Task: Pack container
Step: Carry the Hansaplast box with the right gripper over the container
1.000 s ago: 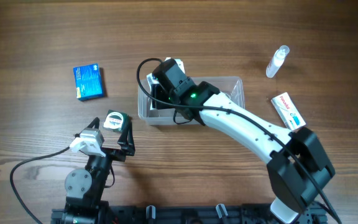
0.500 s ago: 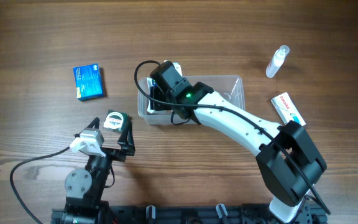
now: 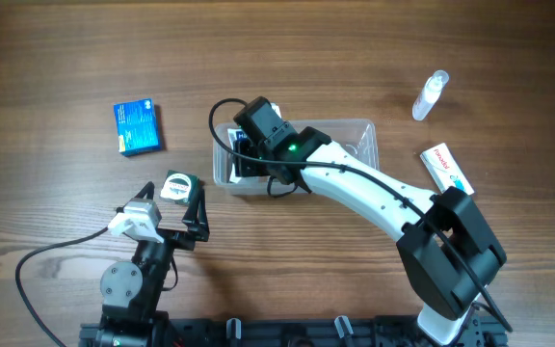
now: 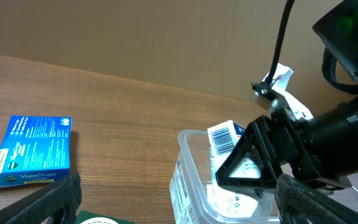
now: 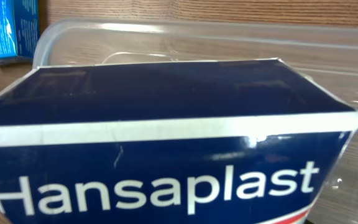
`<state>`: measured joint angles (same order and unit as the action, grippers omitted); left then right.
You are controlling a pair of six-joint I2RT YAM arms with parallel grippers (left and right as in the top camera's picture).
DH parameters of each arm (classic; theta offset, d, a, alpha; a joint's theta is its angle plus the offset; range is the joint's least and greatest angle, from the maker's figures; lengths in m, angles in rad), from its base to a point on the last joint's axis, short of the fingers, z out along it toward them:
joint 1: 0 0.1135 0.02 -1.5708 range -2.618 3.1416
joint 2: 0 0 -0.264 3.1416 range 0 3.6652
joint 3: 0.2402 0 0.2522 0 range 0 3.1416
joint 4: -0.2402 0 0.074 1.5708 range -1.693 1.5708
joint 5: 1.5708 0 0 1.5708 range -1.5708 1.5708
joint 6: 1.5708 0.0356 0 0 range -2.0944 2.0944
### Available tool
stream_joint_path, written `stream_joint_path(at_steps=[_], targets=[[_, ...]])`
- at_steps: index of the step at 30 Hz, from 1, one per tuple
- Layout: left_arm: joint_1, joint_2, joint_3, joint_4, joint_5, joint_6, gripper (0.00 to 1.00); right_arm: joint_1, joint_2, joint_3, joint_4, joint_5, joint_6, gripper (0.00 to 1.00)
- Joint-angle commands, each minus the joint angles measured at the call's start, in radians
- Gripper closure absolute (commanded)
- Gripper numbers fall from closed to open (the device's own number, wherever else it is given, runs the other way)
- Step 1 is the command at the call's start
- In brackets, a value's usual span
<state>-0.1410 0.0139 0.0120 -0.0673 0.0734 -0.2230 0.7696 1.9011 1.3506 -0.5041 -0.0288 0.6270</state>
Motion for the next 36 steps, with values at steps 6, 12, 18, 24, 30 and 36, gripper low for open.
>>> stream_joint_path(at_steps=[6,12,18,24,30,36], targets=[[0.008,-0.005,-0.006,-0.003,0.001,0.005,0.00,0.003,-0.026,0.010,-0.030,0.175,-0.163,0.36],[0.008,-0.005,-0.006,-0.003,0.001,0.006,0.00,0.003,-0.050,0.010,-0.038,0.139,-0.153,0.36],[0.008,-0.005,-0.006,-0.003,0.001,0.006,0.00,0.003,-0.083,0.011,-0.035,0.140,-0.152,0.36],[0.008,-0.005,-0.006,-0.003,0.001,0.005,0.00,0.003,-0.105,0.011,-0.048,0.140,-0.148,0.36],[0.008,-0.005,-0.006,-0.003,0.001,0.006,0.00,0.003,-0.108,0.011,-0.048,0.140,-0.149,0.36],[0.008,-0.005,-0.006,-0.003,0.001,0.005,0.00,0.003,-0.110,0.011,-0.050,0.140,-0.149,0.36]])
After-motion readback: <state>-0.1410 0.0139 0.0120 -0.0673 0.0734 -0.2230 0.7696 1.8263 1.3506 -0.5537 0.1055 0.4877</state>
